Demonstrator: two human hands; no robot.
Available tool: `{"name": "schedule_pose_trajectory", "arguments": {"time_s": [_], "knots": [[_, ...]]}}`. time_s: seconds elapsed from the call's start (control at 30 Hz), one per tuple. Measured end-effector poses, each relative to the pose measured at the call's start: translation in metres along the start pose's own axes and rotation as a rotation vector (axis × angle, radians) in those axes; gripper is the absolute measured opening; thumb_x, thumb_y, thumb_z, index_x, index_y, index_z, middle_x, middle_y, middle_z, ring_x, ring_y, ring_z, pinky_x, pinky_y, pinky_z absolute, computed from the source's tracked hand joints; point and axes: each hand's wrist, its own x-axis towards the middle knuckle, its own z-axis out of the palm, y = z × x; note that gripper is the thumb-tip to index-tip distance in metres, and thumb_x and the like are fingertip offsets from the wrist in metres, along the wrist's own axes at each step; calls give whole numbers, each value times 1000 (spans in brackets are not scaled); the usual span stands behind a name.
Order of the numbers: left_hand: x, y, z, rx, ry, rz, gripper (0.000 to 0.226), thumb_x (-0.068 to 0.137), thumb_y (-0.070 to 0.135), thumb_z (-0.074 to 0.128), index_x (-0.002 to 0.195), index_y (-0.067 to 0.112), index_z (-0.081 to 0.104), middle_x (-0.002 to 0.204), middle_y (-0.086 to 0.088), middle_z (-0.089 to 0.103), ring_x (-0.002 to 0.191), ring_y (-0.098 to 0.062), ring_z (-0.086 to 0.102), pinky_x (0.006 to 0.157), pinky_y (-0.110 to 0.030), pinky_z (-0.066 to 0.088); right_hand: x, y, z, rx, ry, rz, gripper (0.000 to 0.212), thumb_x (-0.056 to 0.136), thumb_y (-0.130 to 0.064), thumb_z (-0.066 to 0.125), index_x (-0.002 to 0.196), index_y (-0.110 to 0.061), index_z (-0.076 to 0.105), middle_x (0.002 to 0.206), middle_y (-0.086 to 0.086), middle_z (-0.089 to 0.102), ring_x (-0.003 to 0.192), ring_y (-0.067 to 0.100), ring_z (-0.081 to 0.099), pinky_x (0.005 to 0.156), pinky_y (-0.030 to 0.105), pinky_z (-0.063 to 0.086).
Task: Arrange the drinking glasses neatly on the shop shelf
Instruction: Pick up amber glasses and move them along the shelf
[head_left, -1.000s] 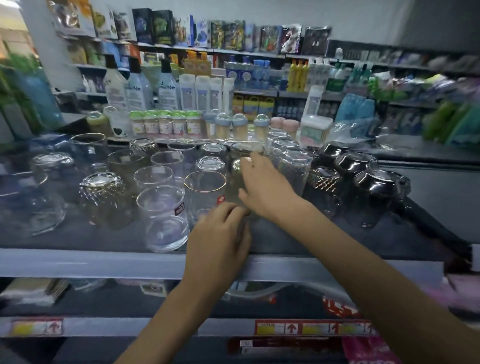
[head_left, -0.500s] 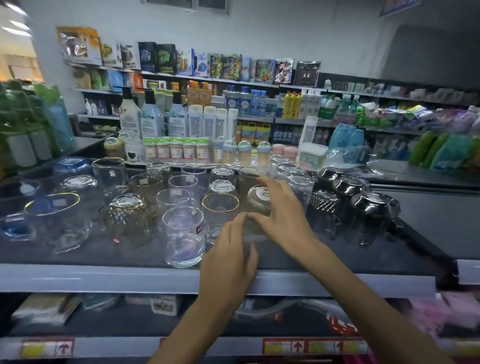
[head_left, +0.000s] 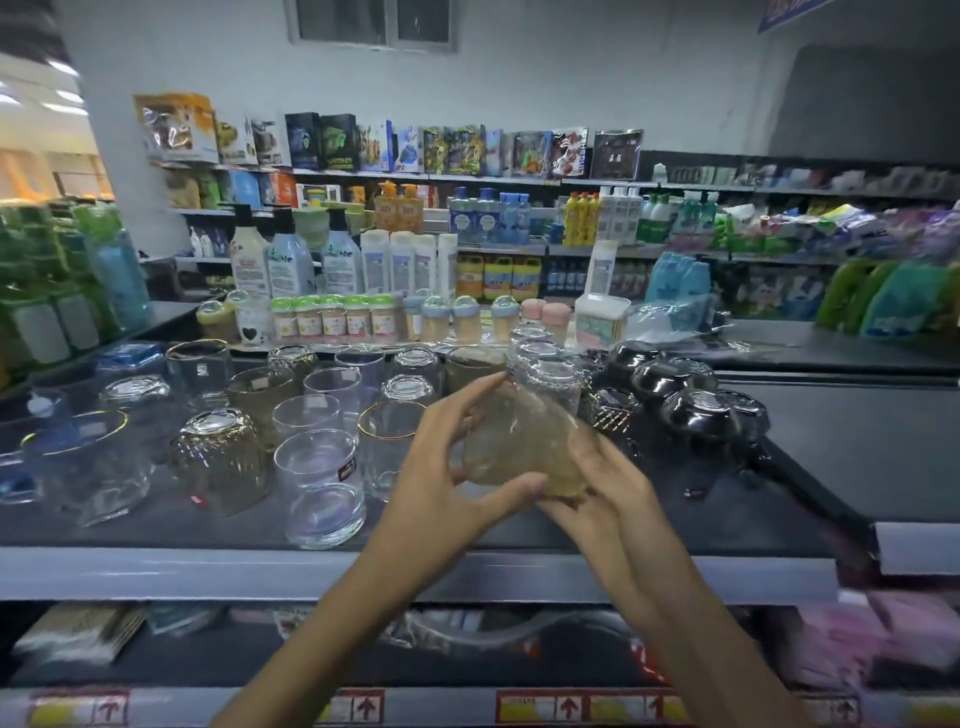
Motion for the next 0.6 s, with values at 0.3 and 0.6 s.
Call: {"name": "schedule_pose_trajectory", "arguments": {"time_s": [0.3, 0.6], "knots": [[42, 24, -18, 259, -134, -112, 78, 68, 35, 94, 137, 40, 58, 120, 10, 68, 105, 1, 68, 92, -20, 55, 17, 14, -13, 91, -141, 60, 63, 86, -30, 78, 140, -9, 55, 136, 19, 66, 127, 37, 63, 104, 55, 52], [133, 16, -36, 548, -336, -251, 36, 97, 49, 63, 115, 19, 73, 108, -8, 75, 97, -17, 71, 90, -44, 61, 29, 30, -25, 139, -9, 1, 73, 76, -26, 86, 140, -12, 54, 133, 13, 68, 117, 34, 69, 91, 48, 60]]}}
